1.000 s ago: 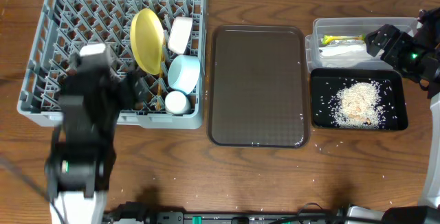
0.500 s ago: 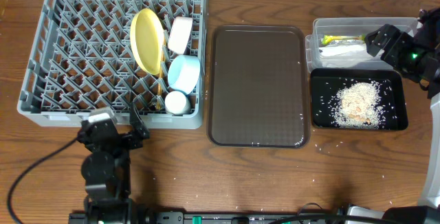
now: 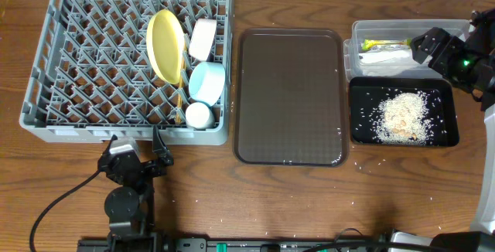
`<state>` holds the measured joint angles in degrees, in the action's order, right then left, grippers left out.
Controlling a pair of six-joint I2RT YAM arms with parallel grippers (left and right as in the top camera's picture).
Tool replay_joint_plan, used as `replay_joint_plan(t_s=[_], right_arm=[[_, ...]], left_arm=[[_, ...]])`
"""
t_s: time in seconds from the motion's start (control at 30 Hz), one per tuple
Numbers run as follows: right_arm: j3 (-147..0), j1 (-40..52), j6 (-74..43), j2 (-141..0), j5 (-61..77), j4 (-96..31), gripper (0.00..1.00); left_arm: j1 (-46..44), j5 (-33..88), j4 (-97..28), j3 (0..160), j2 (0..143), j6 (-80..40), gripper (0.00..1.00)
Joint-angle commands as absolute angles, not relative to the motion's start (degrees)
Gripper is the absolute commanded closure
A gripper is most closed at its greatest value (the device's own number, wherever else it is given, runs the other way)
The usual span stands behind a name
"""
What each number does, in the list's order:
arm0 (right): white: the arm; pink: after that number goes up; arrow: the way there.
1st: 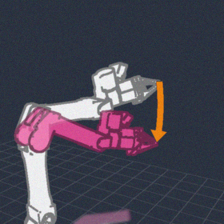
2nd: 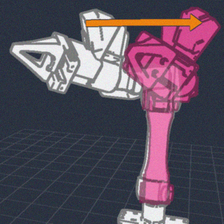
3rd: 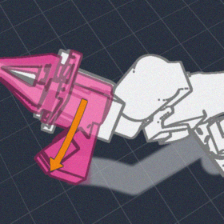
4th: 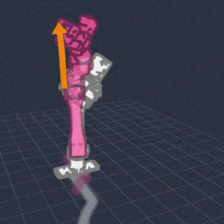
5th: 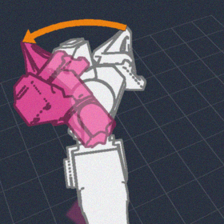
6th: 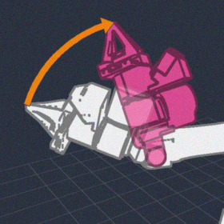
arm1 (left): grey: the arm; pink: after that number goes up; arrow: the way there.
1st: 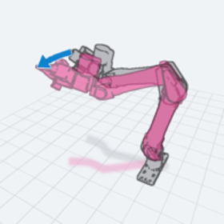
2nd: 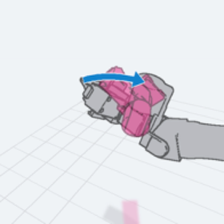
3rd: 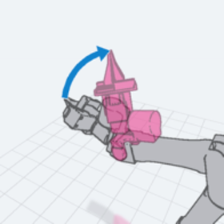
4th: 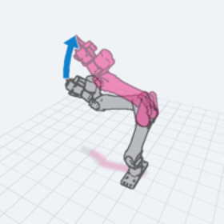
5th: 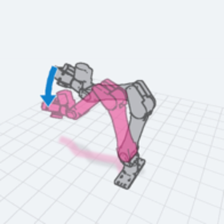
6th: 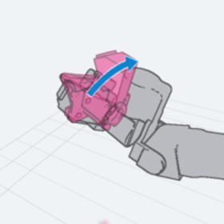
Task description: Sort waste into correct bins and load items into the dishwasher
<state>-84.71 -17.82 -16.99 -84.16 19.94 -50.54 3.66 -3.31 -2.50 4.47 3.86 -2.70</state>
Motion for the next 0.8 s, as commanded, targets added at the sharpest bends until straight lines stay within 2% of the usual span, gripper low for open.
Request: replay_joint_plan(t_s=[0.0,0.77], right_arm=[[-85.7,-18.0,-17.3,-83.9,20.3,-50.6,0.01],[-85.7,-18.0,-17.3,-83.9,20.3,-50.6,0.01]], left_arm=[[3.9,-3.0,-2.3,2.6,2.1,-1.9,0.09],[3.9,-3.0,-3.9,0.2,0.3,-0.9,0.08]])
